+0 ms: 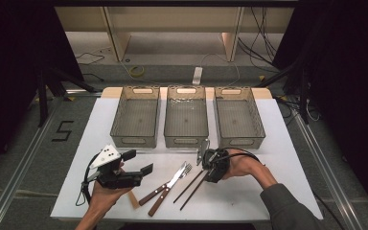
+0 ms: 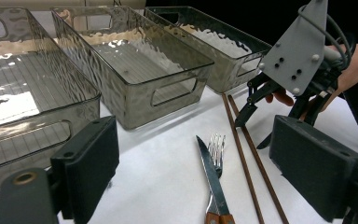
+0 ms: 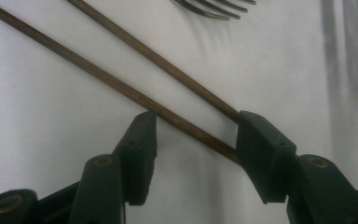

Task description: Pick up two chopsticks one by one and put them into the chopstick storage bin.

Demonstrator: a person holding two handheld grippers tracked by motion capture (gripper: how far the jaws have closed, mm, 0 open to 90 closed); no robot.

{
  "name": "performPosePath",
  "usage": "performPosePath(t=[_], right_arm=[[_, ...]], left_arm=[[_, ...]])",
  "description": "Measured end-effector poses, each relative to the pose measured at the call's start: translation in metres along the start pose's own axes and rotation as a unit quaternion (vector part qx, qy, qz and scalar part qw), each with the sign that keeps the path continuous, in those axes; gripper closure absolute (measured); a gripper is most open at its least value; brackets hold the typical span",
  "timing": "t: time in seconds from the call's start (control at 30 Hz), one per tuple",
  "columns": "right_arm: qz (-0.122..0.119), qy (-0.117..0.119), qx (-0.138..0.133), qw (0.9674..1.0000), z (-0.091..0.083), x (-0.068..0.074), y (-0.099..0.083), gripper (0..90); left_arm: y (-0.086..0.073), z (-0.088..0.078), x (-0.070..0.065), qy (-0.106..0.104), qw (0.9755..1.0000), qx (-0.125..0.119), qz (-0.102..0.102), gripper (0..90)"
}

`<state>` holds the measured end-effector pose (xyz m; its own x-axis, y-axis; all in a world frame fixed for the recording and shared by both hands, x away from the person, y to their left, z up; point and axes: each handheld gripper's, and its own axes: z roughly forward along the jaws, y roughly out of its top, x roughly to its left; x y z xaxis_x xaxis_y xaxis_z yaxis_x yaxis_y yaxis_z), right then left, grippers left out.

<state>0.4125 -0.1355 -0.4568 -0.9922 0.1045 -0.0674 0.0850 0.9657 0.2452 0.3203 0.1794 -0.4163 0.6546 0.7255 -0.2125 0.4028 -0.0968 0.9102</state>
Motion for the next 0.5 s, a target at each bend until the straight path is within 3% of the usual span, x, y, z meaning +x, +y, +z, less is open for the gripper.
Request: performPosePath(t=[0.5], right_arm=[[-0.03,0.005,0.042,0.9987,-0.0022,0.0099,-0.0018,59.3]], left_arm=[[0.0,0.0003,-0.0002,0.0,1.0,0.001,0.0,15.3]])
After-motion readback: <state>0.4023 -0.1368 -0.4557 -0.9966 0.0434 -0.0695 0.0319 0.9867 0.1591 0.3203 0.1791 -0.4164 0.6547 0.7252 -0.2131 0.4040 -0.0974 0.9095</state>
